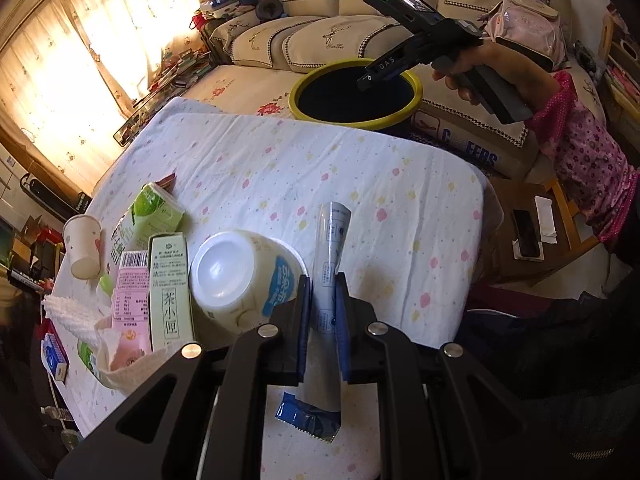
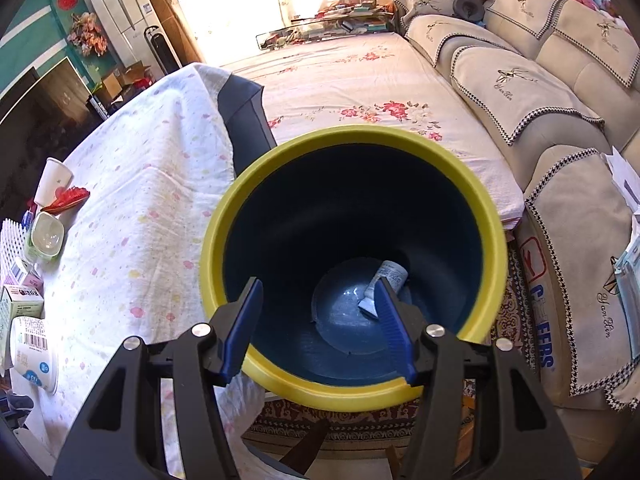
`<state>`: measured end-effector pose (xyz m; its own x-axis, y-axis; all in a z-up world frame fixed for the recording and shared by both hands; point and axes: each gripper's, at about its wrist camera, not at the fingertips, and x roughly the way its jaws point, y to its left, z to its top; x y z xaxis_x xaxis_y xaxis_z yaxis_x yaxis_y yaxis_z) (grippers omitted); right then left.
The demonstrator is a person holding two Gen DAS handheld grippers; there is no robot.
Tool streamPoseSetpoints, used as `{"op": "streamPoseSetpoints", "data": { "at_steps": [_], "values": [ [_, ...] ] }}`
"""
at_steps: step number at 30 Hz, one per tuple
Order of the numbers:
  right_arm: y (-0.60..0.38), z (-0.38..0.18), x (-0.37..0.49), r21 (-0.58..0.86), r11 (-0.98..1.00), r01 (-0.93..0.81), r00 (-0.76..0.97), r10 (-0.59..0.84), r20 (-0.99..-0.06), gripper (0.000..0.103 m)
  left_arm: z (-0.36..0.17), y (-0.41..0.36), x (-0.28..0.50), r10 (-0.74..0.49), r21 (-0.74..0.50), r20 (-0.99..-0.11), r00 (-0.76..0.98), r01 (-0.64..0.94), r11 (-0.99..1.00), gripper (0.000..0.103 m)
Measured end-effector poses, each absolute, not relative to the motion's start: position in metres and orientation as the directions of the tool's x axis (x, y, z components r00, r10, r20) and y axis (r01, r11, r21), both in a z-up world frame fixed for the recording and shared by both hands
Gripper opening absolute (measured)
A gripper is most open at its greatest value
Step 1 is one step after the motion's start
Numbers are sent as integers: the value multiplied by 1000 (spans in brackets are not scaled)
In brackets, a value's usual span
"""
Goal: Collect trash
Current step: 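Carry the toothpaste tube with the left tool into the bin and release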
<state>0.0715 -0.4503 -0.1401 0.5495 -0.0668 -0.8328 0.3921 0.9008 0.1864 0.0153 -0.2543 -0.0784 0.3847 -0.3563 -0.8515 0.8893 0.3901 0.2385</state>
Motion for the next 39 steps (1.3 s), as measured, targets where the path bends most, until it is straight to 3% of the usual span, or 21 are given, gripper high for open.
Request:
{"op": "streamPoseSetpoints", "data": {
  "at_steps": [11, 23, 27, 30, 34, 39],
  "values": [
    [-484, -125, 37, 187, 870, 456, 584, -134, -801, 55, -62, -380, 49, -435, 196, -839, 326, 928, 318, 12],
    [-524, -128, -1, 175, 825, 537, 555, -190, -810, 55, -116, -560, 121, -338, 208, -891, 302, 935, 288, 13],
    [-530, -131, -7, 170, 817, 551, 544, -197, -816, 57, -143, -587, 137, -292, 214, -908, 299, 933, 291, 28],
    [-530, -131, -10, 168, 816, 553, 543, -200, -816, 57, -148, -591, 141, -285, 220, -907, 310, 926, 307, 53],
    [-523, -128, -10, 164, 824, 542, 547, -198, -813, 58, -125, -564, 142, -336, 179, -893, 300, 921, 347, 54],
    [-501, -125, -2, 163, 850, 500, 565, -178, -806, 59, -58, -490, 120, -462, 181, -807, 368, 898, 401, 76]
  ]
}}
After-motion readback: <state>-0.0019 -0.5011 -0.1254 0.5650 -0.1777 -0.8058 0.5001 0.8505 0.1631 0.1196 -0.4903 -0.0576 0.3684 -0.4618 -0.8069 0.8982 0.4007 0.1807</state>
